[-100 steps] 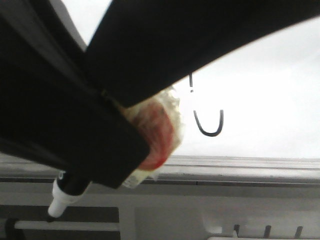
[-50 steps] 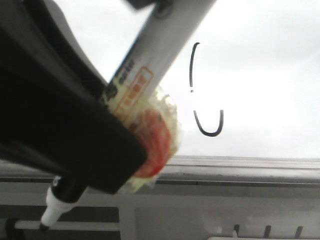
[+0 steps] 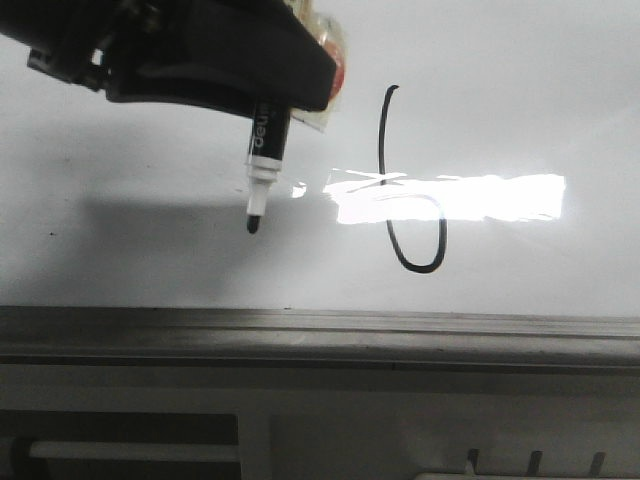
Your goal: Write number 6 on whiteboard
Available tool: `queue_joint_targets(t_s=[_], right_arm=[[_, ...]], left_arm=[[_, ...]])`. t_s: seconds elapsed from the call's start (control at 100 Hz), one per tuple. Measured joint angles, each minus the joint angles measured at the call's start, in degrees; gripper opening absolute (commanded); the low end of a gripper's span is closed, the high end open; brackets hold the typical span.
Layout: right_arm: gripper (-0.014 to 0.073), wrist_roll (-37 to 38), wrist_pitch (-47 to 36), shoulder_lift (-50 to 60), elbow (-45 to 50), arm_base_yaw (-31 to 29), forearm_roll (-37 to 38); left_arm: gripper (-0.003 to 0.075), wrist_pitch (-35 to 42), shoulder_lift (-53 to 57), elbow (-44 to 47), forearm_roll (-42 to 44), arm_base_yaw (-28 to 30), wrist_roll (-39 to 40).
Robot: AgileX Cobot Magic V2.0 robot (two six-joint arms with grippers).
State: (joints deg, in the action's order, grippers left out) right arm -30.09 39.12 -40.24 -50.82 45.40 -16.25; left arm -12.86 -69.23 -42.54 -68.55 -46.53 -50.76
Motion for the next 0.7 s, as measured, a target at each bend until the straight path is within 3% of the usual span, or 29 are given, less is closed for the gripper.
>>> queue_joint_targets(t_s=[0.39, 0.7], right_arm=[[-0.0061, 0.39, 3.71, 1.49, 0.00, 0.00, 0.45], [-0.0061, 0.51, 3.93, 1.49, 0.00, 0.00, 0.58]], left_arm=[[-0.0019, 16.53, -6.95, 0.00, -7.17, -2.69, 0.23], [-0.0019, 18.00, -9.46, -0.63, -13.67, -3.89, 0.36]])
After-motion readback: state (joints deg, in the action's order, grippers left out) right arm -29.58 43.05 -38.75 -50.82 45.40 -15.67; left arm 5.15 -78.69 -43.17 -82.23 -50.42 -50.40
